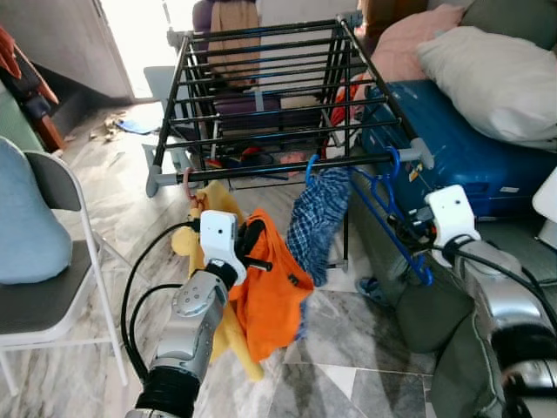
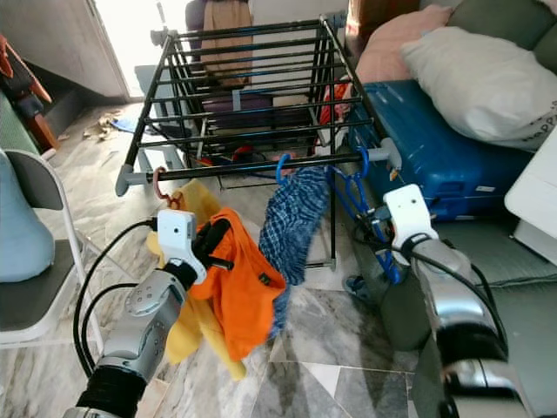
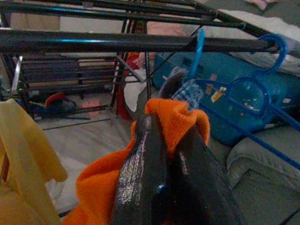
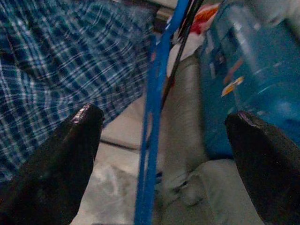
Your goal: Hang hanger
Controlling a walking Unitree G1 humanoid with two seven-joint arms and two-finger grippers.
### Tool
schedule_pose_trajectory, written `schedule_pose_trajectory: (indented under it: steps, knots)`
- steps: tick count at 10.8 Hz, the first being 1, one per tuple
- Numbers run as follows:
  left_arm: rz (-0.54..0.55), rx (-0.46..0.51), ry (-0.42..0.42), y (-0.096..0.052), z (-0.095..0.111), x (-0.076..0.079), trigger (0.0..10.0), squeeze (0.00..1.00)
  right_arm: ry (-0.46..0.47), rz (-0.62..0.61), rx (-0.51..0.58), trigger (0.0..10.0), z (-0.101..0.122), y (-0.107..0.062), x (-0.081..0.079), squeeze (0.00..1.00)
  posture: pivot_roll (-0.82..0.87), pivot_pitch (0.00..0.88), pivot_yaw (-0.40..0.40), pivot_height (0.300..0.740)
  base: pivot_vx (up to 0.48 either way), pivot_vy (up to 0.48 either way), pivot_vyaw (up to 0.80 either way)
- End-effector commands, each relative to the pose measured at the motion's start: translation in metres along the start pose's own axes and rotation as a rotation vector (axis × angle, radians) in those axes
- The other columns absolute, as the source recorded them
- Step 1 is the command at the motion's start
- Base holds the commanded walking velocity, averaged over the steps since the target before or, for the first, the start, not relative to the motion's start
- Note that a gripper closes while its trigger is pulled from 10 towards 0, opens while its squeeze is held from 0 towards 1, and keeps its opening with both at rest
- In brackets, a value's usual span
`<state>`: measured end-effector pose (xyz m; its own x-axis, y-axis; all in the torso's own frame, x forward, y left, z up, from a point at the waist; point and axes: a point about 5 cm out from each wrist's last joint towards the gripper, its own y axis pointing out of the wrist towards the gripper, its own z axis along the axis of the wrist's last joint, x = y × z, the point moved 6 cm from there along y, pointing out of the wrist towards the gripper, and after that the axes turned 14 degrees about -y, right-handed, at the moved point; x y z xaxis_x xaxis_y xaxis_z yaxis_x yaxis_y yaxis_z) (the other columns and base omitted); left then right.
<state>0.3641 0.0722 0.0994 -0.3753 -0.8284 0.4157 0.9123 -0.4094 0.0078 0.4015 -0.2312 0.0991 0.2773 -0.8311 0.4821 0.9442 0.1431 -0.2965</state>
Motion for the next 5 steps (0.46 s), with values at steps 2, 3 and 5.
schedule_pose_trajectory:
  steps: [2,3,5]
  knots:
    - [-0.015,0.011,0.016,-0.001,0.009,-0.001,10.0,0.00,0.061,0.050,-0.003,10.0,0.004,0.013,-0.014,0.00,-0.16,0.000,0.081,0.740,0.000,0.000,0.00]
    - [-0.019,0.005,0.023,-0.001,0.008,0.000,10.0,0.00,0.079,0.058,0.008,10.0,0.007,0.017,-0.018,0.00,-0.16,0.000,0.081,0.740,0.000,0.000,0.00]
    - [-0.018,-0.001,0.027,-0.005,0.007,-0.001,10.0,0.00,0.091,0.072,-0.014,10.0,0.007,0.025,-0.027,0.00,-0.14,0.000,0.077,0.740,0.000,0.000,0.00]
